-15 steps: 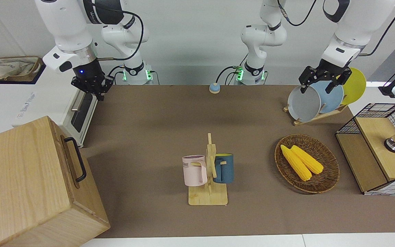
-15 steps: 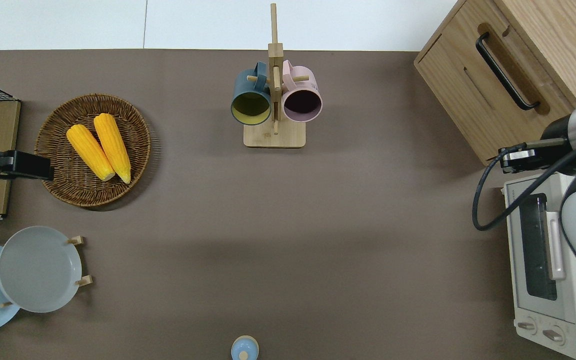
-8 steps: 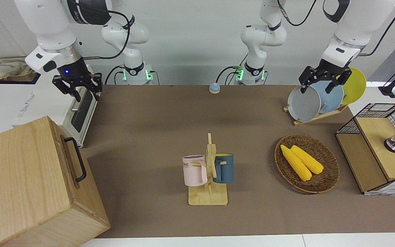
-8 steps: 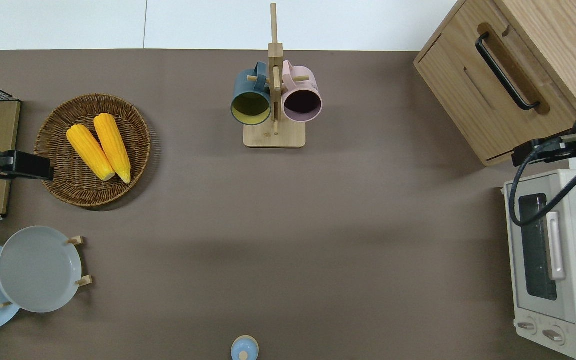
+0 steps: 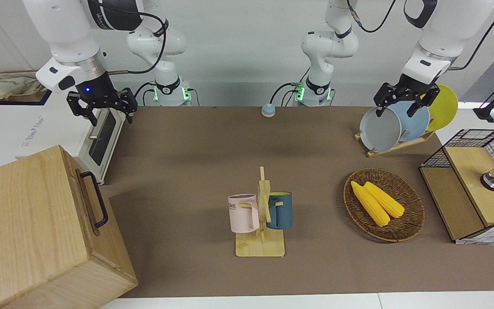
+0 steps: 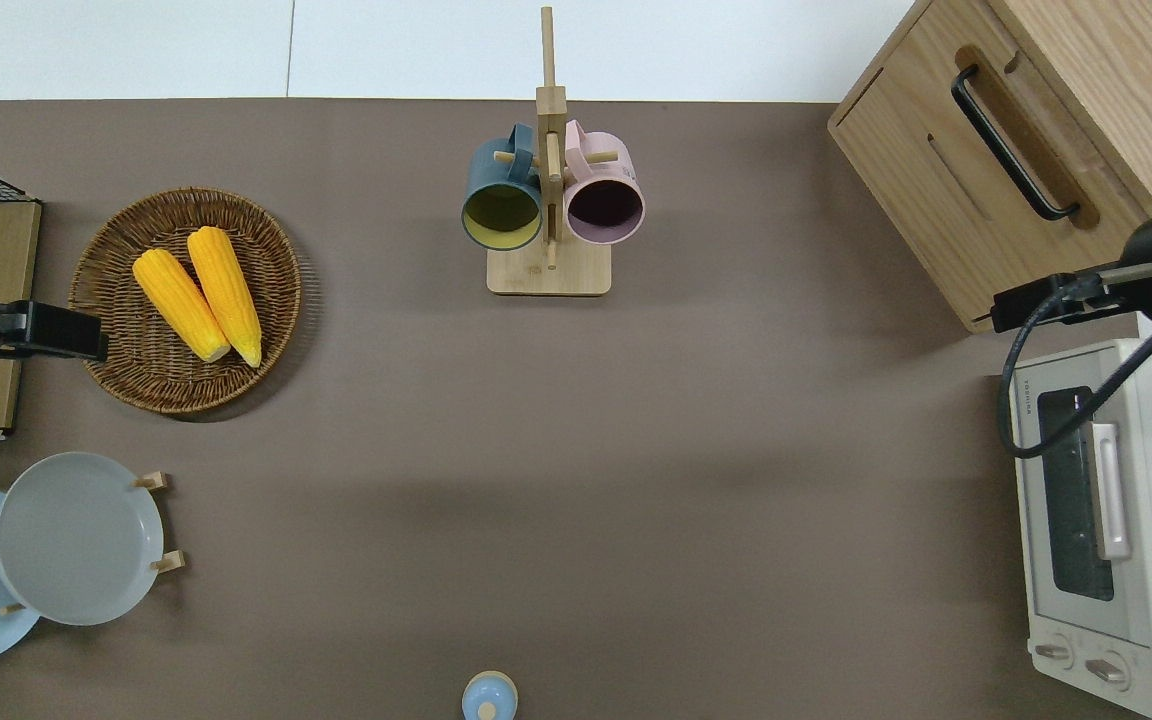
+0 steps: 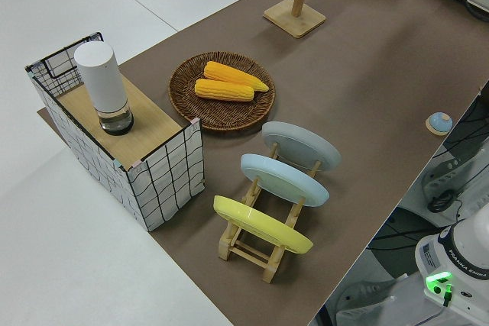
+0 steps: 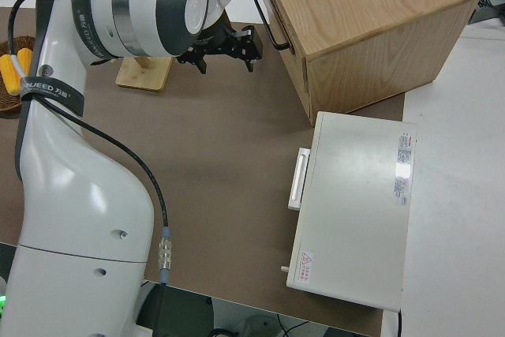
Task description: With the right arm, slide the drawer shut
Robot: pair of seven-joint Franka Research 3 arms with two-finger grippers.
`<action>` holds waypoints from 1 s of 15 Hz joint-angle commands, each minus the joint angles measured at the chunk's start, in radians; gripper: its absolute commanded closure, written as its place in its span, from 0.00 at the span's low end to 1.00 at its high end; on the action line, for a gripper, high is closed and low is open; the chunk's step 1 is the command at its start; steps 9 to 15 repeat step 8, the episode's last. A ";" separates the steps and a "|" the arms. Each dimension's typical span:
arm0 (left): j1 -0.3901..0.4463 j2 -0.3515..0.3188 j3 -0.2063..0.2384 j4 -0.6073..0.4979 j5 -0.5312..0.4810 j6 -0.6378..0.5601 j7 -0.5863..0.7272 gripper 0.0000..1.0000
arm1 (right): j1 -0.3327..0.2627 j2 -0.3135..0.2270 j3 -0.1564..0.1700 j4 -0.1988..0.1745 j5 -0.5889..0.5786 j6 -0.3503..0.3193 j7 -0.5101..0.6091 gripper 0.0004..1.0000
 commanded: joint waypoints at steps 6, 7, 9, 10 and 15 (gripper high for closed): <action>-0.017 0.013 0.017 0.020 0.012 0.000 0.007 0.00 | 0.021 0.016 0.006 0.015 0.052 -0.010 0.034 0.02; -0.017 0.013 0.017 0.020 0.012 0.000 0.007 0.00 | 0.031 0.016 0.004 0.015 0.036 -0.010 0.037 0.02; -0.017 0.013 0.017 0.020 0.012 0.000 0.007 0.00 | 0.032 0.016 0.004 0.015 0.025 -0.010 0.036 0.02; -0.017 0.013 0.017 0.020 0.012 0.000 0.007 0.00 | 0.032 0.016 0.004 0.015 0.025 -0.010 0.036 0.02; -0.017 0.013 0.017 0.020 0.012 0.000 0.007 0.00 | 0.032 0.016 0.004 0.015 0.025 -0.010 0.036 0.02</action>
